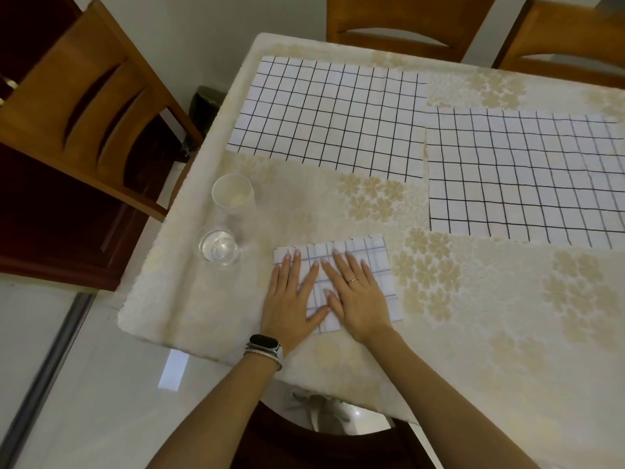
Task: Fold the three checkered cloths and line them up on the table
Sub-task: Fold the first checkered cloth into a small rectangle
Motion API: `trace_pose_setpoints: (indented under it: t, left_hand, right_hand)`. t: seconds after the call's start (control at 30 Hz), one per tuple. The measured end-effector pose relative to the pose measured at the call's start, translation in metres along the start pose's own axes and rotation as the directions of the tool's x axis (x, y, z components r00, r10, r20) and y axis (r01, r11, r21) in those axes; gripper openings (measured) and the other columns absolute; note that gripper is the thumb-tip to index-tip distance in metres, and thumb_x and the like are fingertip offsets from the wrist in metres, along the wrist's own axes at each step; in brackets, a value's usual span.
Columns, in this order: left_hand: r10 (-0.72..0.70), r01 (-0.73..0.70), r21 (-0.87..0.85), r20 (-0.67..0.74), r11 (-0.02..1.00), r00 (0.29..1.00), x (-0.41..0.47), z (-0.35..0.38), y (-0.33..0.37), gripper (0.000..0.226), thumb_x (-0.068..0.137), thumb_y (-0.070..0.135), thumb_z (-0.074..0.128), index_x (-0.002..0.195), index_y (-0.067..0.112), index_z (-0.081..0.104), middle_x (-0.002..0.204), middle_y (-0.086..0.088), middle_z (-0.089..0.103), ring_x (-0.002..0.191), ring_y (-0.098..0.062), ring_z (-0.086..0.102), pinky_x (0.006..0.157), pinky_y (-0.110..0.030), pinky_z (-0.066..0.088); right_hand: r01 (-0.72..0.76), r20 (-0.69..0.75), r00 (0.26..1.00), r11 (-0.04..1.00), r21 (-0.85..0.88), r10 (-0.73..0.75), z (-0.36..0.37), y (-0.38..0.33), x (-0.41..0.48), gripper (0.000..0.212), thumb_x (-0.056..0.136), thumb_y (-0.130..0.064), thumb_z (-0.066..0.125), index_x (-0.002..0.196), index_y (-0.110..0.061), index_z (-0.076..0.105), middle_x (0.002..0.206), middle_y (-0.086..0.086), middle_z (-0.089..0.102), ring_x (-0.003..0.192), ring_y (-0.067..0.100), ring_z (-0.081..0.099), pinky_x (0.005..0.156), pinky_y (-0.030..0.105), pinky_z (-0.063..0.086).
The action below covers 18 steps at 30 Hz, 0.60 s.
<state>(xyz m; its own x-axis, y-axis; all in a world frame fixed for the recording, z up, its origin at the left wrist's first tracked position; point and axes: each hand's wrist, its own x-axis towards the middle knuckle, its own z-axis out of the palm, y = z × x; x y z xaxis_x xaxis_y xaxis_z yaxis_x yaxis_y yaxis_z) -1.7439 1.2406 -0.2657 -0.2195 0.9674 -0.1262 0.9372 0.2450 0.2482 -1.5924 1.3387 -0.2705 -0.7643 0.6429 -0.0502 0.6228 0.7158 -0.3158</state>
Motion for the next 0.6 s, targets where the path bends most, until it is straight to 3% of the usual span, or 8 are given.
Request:
trace_pose_setpoints:
  t: [0.37,0.5,0.6]
  left_hand:
    - [-0.001,0.002,-0.034,0.022,0.999,1.0,0.001,0.0,-0.002,0.082,0.092,0.07,0.033,0.156,0.022,0.018,0.164,-0.014,0.002,0.152,-0.03,-0.001,0.123,-0.046,0.004]
    - [0.011,-0.011,-0.26,-0.005,0.965,1.0,0.001,-0.011,-0.008,0.067,0.098,0.049,0.044,0.154,0.018,0.024,0.164,-0.008,0.003,0.152,-0.023,-0.002,0.123,-0.043,0.006]
    - [-0.115,0.065,-0.484,-0.074,0.873,0.991,-0.005,-0.028,-0.008,0.056,0.097,0.021,0.058,0.148,0.014,0.036,0.162,-0.007,0.015,0.149,-0.018,0.008,0.121,-0.035,0.012]
  right_hand:
    - [-0.116,-0.014,0.993,0.989,-0.096,0.115,-0.015,0.034,-0.019,0.06,0.102,-0.049,0.022,0.156,-0.024,0.015,0.164,0.002,0.009,0.152,0.022,0.004,0.123,0.046,0.009]
    - [-0.122,0.0,0.992,0.986,-0.114,0.122,-0.016,0.033,-0.019,0.06,0.102,-0.05,0.022,0.156,-0.024,0.015,0.164,0.003,0.01,0.152,0.024,0.006,0.122,0.047,0.009]
    - [-0.145,-0.016,0.989,0.983,-0.112,0.145,-0.019,0.026,-0.019,0.058,0.102,-0.046,0.026,0.155,-0.022,0.02,0.164,0.004,0.013,0.152,0.026,0.009,0.122,0.046,0.006]
